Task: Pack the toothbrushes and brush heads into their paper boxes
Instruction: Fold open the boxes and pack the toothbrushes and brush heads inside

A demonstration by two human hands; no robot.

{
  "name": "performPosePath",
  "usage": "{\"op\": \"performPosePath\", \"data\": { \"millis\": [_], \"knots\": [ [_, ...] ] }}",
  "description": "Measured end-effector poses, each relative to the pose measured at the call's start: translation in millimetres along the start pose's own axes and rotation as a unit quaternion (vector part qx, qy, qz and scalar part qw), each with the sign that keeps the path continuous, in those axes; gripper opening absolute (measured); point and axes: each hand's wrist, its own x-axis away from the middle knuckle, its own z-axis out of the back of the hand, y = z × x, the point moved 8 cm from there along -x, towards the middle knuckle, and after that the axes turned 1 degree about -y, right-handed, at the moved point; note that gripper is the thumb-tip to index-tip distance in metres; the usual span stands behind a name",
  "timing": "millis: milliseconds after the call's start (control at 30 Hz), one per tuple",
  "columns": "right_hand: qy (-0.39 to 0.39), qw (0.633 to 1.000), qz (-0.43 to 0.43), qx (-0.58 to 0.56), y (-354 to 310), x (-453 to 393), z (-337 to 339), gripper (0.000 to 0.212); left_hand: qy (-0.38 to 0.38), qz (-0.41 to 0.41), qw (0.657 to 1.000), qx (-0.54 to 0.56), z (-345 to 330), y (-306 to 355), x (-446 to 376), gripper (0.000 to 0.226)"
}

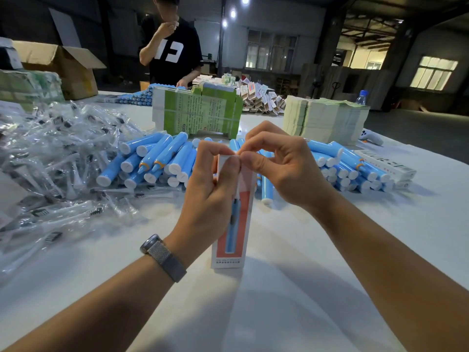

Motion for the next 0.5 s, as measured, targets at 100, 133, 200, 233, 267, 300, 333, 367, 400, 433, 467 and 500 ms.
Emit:
{"op": "performPosePath", "data": {
  "millis": [100, 133, 200, 233, 267, 300, 333, 367, 400, 433, 467, 500],
  "knots": [
    [0.036, 0.999, -0.006, -0.002, 2.6, 4.3, 1.2, 0.006, 0.005, -0.003, 1.000, -0.006, -0.3, -1.3, 1.8, 0.021],
    [0.054, 0.998, -0.011, -0.003, 4.2, 5.9, 1.8, 0.007, 0.007, -0.001, 1.000, -0.007, -0.7, -2.6, 2.6, 0.018],
    [0.093, 0.995, -0.021, 0.006, 7.9, 8.5, 2.9, 0.007, 0.007, 0.013, 1.000, 0.017, -3.5, -6.6, 4.6, 0.009],
    [0.115, 0.993, -0.027, 0.013, 9.7, 9.2, 3.9, 0.007, 0.004, 0.021, 0.999, 0.041, -5.8, -8.8, 5.4, 0.007],
    [0.135, 0.990, -0.036, 0.016, 11.7, 9.8, 4.3, 0.006, -0.001, 0.025, 0.998, 0.063, -8.5, -9.8, 6.0, 0.008],
    [0.152, 0.987, -0.047, 0.014, 14.2, 11.0, 3.2, 0.006, -0.006, 0.023, 0.997, 0.078, -10.7, -9.4, 6.5, 0.009],
    [0.164, 0.985, -0.058, 0.011, 16.6, 12.7, 0.7, 0.007, -0.011, 0.021, 0.996, 0.086, -13.4, -8.3, 6.6, 0.010],
    [0.174, 0.982, -0.071, 0.007, 18.9, 15.4, -2.7, 0.007, -0.017, 0.020, 0.995, 0.094, -15.5, -7.4, 7.1, 0.010],
    [0.180, 0.980, -0.085, -0.003, 21.6, 18.3, -6.7, 0.008, -0.021, 0.024, 0.994, 0.105, -17.0, -6.8, 7.5, 0.011],
    [0.180, 0.978, -0.099, -0.025, 24.6, 21.2, -12.0, 0.011, -0.026, 0.032, 0.992, 0.121, -17.7, -7.0, 7.7, 0.011],
    [0.170, 0.978, -0.111, -0.051, 27.4, 23.8, -18.6, 0.019, -0.032, 0.045, 0.988, 0.141, -17.5, -8.0, 7.8, 0.012],
    [0.151, 0.979, -0.119, -0.070, 29.9, 25.8, -25.2, 0.032, -0.038, 0.064, 0.983, 0.167, -17.1, -10.2, 7.3, 0.014]
  ]
}}
